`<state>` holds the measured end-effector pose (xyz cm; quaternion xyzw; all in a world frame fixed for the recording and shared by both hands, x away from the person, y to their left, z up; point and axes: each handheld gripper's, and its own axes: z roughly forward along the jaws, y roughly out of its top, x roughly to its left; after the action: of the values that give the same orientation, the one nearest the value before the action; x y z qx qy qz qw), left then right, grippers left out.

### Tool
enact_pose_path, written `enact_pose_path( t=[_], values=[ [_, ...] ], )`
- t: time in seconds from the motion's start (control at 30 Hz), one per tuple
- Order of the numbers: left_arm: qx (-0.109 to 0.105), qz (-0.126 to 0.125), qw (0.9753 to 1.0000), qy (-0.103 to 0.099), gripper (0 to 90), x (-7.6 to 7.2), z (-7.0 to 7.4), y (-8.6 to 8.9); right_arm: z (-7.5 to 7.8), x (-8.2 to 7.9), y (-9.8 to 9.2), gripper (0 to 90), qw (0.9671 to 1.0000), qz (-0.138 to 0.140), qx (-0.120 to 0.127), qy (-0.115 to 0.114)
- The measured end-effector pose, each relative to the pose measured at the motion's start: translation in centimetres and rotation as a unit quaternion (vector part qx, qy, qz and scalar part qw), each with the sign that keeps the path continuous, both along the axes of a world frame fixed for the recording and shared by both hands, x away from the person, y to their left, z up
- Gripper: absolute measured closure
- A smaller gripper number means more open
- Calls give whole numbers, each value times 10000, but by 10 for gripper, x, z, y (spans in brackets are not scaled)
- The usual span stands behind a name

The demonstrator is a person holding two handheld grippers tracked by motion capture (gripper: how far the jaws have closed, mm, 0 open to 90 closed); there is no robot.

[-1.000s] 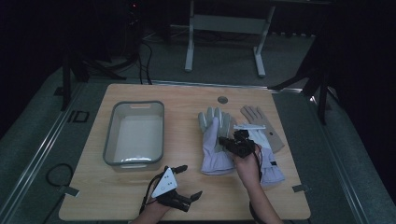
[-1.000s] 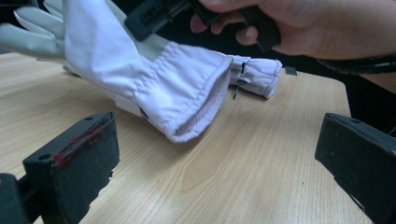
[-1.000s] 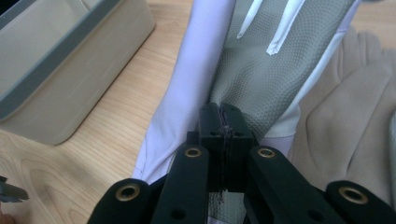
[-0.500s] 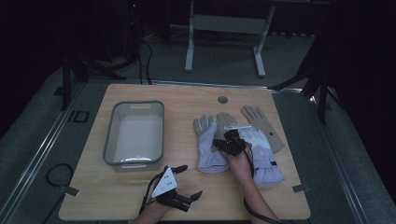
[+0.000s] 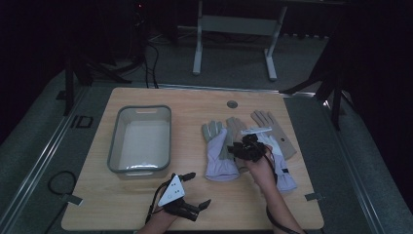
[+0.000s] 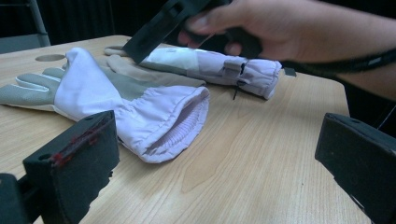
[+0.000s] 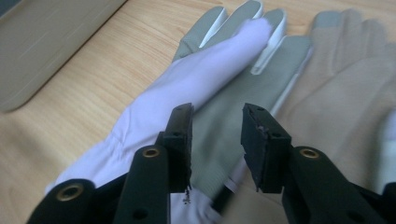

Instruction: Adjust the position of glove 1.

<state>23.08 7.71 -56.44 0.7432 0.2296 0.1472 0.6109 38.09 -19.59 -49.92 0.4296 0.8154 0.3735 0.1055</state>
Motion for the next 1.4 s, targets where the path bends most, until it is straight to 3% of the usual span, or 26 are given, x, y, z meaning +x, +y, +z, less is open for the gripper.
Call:
enact_pose_path(
  t=[0.23, 0.47, 0.63, 0.93, 1.17, 1.4],
  values=[
    [13, 9, 10000, -2, 0, 0, 0, 0, 21, -13, -28, 544, 9987, 160, -335, -355],
    [10, 15, 10000, 9, 0, 0, 0, 0, 29, -22, -58, 570, 9980, 150, -494, -353],
    [14, 17, 10000, 5, 0, 0, 0, 0, 32, -29, -80, 498, 9972, 93, -621, -403],
    [19, 25, 10000, 4, 0, 0, 0, 0, 25, -40, -112, 479, 9954, -20, -922, -250],
    [23, 31, 10000, 9, 0, 0, 0, 0, 22, -44, -132, 509, 9952, -132, -932, -250],
    [16, 29, 10000, 19, 0, 0, 0, 0, 15, -39, -139, 511, 9948, -112, -988, -206]
  ],
)
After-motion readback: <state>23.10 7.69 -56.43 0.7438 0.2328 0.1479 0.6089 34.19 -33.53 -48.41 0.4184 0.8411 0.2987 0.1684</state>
